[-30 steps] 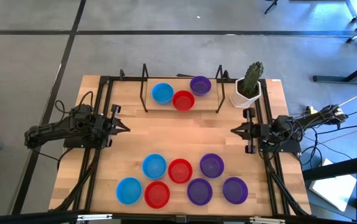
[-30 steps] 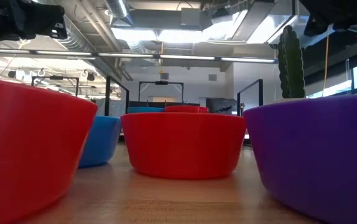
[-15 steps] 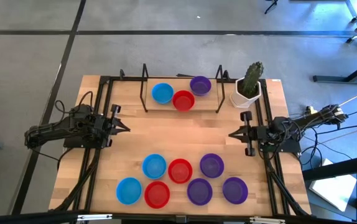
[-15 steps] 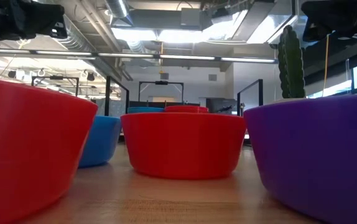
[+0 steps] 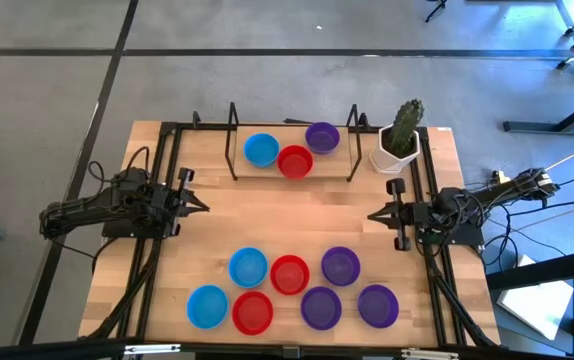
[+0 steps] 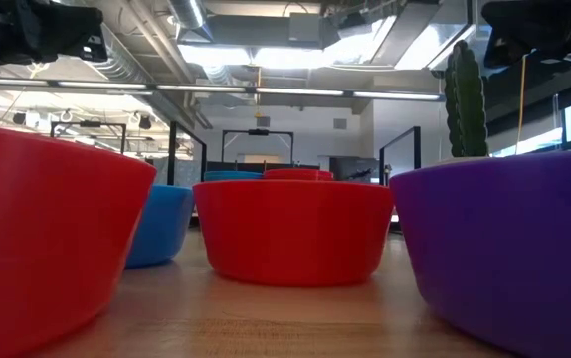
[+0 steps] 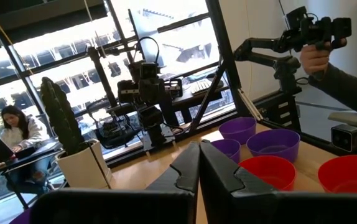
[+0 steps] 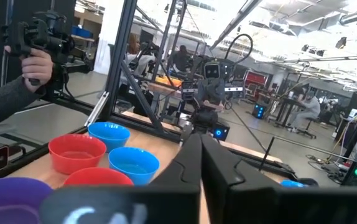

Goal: Pick & Place Mini bowls
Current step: Stack the purple bowl on the purple bowl on the shelf

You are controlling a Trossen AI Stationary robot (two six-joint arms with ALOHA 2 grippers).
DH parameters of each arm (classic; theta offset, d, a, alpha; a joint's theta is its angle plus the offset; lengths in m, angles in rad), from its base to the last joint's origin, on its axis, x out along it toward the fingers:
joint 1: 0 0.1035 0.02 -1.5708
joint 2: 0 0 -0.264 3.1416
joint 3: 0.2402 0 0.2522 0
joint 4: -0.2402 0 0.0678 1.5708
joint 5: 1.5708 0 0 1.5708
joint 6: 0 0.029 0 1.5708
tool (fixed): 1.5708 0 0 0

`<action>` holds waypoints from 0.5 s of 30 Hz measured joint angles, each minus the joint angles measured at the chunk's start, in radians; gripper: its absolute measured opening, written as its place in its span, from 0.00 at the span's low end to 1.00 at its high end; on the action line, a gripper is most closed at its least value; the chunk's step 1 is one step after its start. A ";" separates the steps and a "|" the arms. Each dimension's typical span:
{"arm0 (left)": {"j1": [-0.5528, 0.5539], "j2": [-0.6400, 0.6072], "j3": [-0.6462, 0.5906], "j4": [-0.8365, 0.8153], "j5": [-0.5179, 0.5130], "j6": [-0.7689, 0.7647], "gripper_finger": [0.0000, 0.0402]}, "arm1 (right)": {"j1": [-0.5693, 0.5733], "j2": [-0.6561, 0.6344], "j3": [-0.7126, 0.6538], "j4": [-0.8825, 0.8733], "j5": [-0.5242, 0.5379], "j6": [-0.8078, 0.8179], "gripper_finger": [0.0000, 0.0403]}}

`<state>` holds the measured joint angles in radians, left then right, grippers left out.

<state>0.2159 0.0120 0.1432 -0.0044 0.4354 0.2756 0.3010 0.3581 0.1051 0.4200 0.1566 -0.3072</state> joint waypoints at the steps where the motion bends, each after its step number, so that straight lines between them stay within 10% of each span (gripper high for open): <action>1: 0.000 0.000 0.000 0.000 0.000 0.000 0.02 | 0.000 0.004 0.000 0.000 0.000 0.012 0.01; 15: 0.000 0.000 0.000 0.000 0.000 0.000 0.01 | 0.026 0.356 0.205 -0.190 0.075 0.115 0.01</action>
<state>0.2157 0.0120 0.1432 -0.0044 0.4355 0.2752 0.3267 0.7141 0.3105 0.2300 0.2318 -0.1919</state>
